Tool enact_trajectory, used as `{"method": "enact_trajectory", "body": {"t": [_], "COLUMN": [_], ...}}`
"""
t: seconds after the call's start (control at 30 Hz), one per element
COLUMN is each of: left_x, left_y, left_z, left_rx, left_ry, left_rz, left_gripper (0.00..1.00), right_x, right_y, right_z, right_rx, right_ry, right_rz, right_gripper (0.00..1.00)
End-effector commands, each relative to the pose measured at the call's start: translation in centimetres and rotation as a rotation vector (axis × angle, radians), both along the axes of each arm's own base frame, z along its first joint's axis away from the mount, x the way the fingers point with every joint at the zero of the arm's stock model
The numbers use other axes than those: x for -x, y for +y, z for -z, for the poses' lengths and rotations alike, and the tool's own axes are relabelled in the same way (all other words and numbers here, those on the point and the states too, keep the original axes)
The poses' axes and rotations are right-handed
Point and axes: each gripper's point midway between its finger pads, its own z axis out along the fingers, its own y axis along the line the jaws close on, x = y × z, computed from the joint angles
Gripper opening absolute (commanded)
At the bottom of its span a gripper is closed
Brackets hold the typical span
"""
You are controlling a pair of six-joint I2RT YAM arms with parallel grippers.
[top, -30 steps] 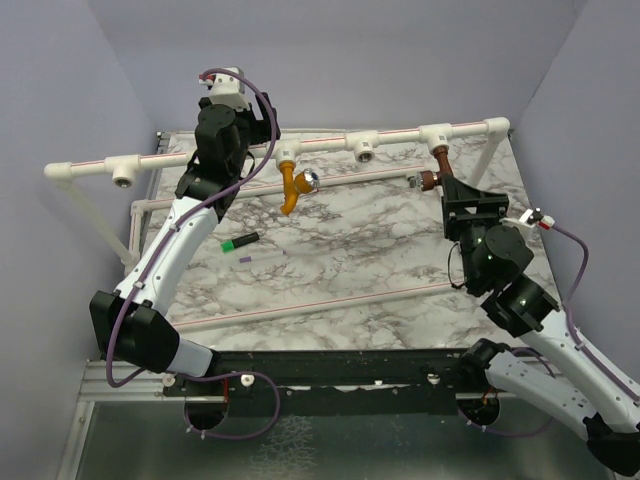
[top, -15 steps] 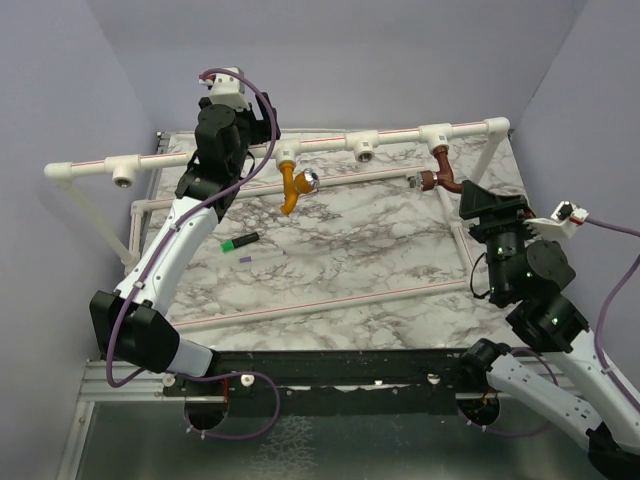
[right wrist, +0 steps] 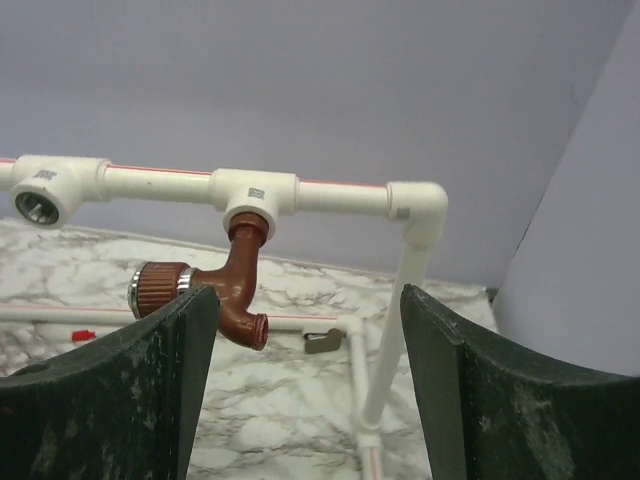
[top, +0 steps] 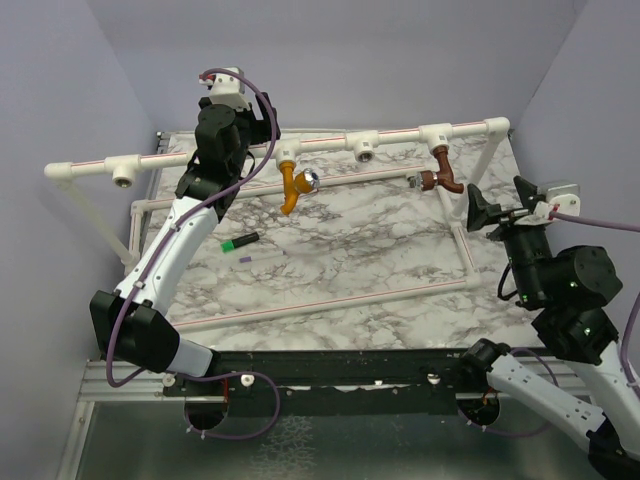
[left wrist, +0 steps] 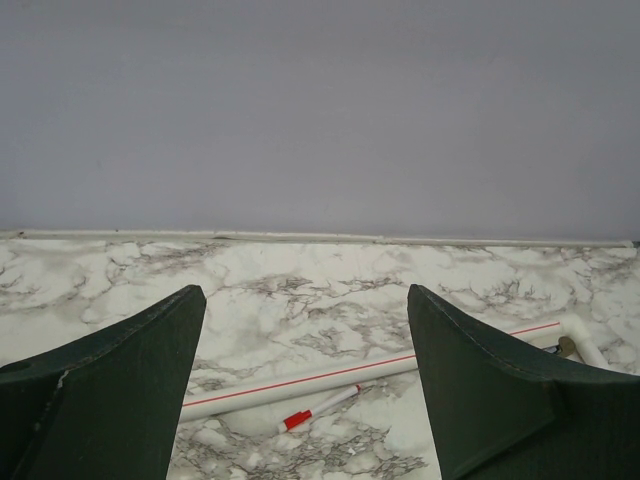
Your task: Install the water faucets
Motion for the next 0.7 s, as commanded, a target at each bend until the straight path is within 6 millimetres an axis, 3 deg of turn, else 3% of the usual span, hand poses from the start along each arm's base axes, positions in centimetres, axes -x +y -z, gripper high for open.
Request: {"method": "enact_trajectory", "body": {"t": [0.0, 0.17, 0.37, 0.67], "left_x": [2.2, 2.2, 2.2, 2.2], "left_y": [-2.8, -2.8, -2.9, -3.0], "left_z": [14.4, 14.6, 14.5, 14.6], "left_rx": [-0.113, -0.111, -0.105, -0.105], "left_ry": [0.42, 0.424, 0.422, 0.424], "left_rz": [0.139, 0.14, 0.143, 0.143], "left_gripper": [0.83, 0.83, 0.83, 0.83], "right_x": [1.1, 1.1, -1.3, -4.0], "right_y": [2.9, 4.4, 3.3, 4.4], "right_z": [0.6, 3.7, 5.6, 4.0], "right_rx": [0.505, 0.854, 1.231, 1.424], "right_ry": [-0.021, 0.027, -0.025, -0.178], "right_rz": [-0.19, -0.311, -0.174, -0.015], "right_gripper": [0.78, 0.79, 0.81, 0.82]}}
